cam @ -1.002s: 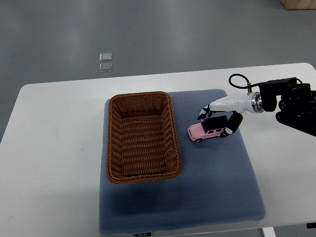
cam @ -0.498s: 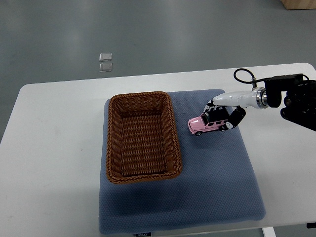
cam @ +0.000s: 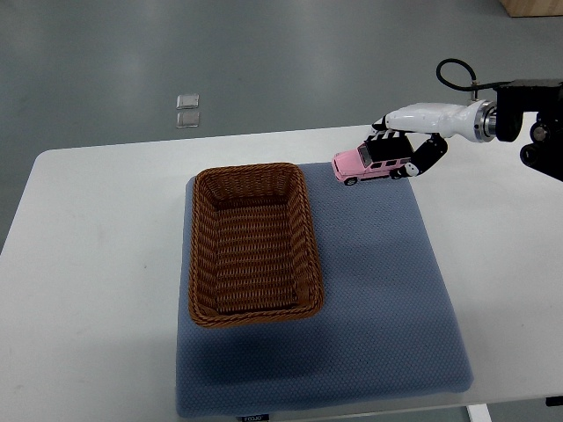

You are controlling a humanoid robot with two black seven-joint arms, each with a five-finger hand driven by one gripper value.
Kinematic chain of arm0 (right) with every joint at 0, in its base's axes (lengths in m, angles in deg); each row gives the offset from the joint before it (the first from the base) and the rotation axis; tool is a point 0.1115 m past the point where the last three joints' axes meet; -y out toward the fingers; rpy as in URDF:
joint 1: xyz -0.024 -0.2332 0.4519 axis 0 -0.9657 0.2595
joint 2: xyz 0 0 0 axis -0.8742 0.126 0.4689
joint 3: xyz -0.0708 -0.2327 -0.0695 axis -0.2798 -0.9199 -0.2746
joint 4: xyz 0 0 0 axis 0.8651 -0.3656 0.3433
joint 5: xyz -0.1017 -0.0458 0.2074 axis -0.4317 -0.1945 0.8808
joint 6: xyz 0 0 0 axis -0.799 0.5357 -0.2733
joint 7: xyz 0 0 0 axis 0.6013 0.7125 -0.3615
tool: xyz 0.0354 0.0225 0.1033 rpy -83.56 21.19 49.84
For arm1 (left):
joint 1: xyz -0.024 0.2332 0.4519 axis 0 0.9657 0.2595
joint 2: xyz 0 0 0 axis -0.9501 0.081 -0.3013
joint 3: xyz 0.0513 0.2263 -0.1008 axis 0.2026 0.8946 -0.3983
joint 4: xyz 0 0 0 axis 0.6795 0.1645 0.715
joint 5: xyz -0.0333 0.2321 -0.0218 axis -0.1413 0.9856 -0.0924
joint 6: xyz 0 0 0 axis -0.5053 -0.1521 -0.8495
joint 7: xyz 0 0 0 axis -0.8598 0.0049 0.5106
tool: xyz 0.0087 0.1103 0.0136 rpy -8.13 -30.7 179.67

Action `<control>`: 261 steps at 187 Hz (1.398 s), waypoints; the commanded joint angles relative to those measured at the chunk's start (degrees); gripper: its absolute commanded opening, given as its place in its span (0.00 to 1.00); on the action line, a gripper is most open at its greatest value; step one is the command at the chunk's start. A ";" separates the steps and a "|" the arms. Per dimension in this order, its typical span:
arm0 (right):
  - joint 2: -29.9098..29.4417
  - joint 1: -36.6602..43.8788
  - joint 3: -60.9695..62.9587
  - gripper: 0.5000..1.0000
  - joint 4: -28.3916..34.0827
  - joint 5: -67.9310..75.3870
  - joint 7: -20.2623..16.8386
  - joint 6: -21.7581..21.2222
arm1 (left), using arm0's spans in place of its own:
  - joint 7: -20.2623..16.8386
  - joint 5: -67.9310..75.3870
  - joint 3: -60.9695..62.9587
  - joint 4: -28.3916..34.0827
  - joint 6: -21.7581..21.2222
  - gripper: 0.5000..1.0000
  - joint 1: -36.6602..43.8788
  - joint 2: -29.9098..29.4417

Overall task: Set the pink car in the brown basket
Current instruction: 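Lift the pink SUV with the right hand toward the basket, then lower the SUV into the wicker basket and open the right hand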

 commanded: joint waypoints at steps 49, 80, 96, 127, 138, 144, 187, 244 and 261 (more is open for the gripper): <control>-14.83 4.60 -0.08 0.00 -0.96 0.31 -0.64 -0.01 | 0.00 0.00 0.00 0.00 0.01 1.00 0.00 0.00; -21.78 4.78 -0.61 0.00 -3.69 0.13 -0.72 -0.28 | 0.00 0.00 0.00 0.00 0.01 1.00 0.00 0.00; -25.64 4.60 -1.14 0.00 -5.97 0.04 -0.72 -0.28 | 0.00 0.00 0.00 0.00 0.01 1.00 0.00 0.00; -28.72 3.20 -2.98 0.00 -9.49 -0.39 -0.72 0.25 | 0.00 0.00 0.00 0.00 0.01 1.00 0.00 0.00; -29.16 2.32 -4.30 0.00 -10.81 -0.48 -0.64 0.34 | 0.00 0.00 0.00 0.00 0.01 1.00 0.00 0.00; -29.43 1.88 -4.74 0.00 -11.77 -0.48 -0.64 0.60 | 0.00 0.00 0.00 0.00 0.01 1.00 0.00 0.00; -29.43 0.38 -5.00 0.00 -12.39 -0.75 -0.64 1.48 | 0.00 0.00 0.00 0.00 0.01 1.00 0.00 0.00; -29.16 0.56 -4.74 0.83 -12.30 -0.13 -0.64 1.83 | 0.00 0.00 0.00 0.00 0.01 1.00 0.00 0.00; -28.28 0.73 -3.77 0.83 -12.39 0.22 -0.64 2.10 | 0.00 0.00 0.00 0.00 0.01 1.00 0.00 0.00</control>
